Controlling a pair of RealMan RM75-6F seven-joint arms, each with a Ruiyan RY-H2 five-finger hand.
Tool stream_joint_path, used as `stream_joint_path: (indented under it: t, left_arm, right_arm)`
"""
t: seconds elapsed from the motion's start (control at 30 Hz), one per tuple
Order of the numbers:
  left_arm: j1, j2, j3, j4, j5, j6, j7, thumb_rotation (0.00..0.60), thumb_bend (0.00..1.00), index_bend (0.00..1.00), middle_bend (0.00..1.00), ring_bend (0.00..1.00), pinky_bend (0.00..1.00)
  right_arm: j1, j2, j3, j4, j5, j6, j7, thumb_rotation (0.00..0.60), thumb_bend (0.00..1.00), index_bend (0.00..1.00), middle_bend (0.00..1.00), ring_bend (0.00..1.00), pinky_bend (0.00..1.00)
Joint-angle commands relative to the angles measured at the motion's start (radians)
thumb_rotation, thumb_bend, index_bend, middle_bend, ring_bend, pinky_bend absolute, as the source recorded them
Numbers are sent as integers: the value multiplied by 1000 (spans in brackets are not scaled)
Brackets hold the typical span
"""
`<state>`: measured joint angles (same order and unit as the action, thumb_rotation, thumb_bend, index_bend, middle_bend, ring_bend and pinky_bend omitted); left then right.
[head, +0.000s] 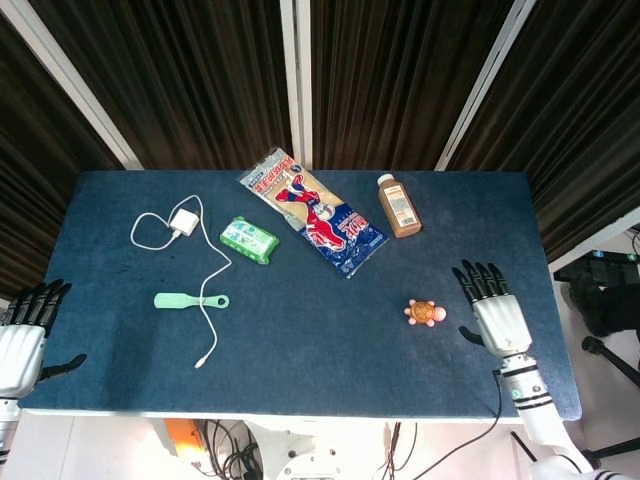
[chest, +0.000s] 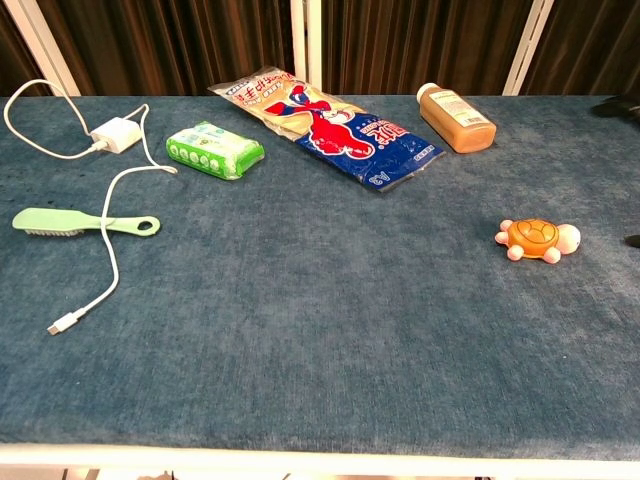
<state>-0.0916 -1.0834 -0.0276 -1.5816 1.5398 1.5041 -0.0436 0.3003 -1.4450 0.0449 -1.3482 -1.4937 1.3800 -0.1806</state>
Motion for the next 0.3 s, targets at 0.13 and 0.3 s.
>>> stream_joint_path:
  t: [0.13, 0.3]
  left_arm:
    - [5, -7, 2, 11, -1, 3, -4, 600, 0, 60, 25, 0, 0]
    - [5, -20, 2, 16, 7, 11, 8, 600, 0, 60, 25, 0, 0]
  right_arm:
    - [-130, 164, -35, -111, 34, 110, 62, 600, 34, 0, 0, 0, 0]
    - [-161, 203, -27, -141, 48, 130, 71, 600, 41, 0, 0, 0, 0]
